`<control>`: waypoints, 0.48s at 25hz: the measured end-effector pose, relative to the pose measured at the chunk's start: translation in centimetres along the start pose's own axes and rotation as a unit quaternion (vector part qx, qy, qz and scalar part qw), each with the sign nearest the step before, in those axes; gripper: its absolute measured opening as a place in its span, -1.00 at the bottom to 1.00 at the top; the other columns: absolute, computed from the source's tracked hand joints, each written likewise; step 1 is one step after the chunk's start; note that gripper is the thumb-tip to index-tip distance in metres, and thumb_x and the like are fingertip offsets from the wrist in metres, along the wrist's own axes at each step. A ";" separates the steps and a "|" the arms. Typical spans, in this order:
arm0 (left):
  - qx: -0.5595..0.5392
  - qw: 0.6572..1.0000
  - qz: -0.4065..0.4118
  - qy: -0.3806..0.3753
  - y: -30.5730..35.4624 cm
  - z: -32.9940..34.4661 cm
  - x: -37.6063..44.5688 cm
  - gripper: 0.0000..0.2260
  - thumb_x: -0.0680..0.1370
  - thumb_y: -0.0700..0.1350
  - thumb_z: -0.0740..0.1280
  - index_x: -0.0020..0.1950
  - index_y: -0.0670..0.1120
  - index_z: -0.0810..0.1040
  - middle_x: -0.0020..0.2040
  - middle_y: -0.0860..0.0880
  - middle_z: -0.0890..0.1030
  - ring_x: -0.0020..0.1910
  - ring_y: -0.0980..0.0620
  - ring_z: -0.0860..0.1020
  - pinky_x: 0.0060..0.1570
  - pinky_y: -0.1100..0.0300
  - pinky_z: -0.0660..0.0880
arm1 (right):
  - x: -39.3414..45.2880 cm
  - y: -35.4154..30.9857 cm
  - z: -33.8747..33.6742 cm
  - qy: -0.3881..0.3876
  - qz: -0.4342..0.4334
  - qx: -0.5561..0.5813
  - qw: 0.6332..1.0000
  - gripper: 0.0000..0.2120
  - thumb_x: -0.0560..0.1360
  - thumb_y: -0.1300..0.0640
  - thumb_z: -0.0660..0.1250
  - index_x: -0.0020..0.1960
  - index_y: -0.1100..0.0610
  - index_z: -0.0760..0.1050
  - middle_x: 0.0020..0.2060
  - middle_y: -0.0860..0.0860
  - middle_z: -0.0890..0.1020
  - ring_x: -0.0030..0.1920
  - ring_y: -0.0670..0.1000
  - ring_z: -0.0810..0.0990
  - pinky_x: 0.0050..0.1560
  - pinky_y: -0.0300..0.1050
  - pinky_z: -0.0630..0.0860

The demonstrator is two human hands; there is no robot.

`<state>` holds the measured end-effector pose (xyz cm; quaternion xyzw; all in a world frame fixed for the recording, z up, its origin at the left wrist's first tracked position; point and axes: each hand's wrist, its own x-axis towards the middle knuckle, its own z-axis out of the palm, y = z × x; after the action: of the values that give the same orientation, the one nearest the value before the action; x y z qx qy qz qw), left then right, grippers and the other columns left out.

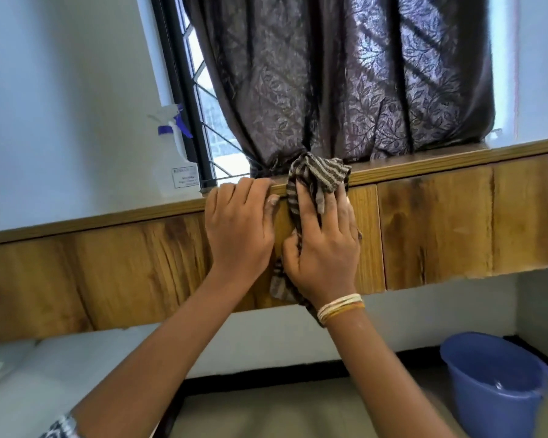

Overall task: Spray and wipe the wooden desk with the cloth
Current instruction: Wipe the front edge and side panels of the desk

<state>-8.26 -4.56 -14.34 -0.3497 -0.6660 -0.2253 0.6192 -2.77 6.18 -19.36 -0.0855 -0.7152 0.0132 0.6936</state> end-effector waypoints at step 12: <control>0.072 0.996 -0.052 -0.018 1.9 0.1 -0.5 -0.75 0.67 -0.11 0.13 0.21 -0.18 0.52 0.09 -0.18 0.59 0.09 -0.18 0.48 0.13 -0.01 0.35 | 0.8 11.4 -4.3 -0.040 -0.075 -0.016 0.996 -0.33 0.41 0.06 0.28 0.50 0.14 0.29 0.44 0.27 0.35 0.48 0.24 0.19 0.51 0.17 0.08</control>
<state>-6.98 -3.34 -15.10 -0.2730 -0.7088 -0.2027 0.6181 2.63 17.07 -19.99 -0.0423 -0.7469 -0.0470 0.6619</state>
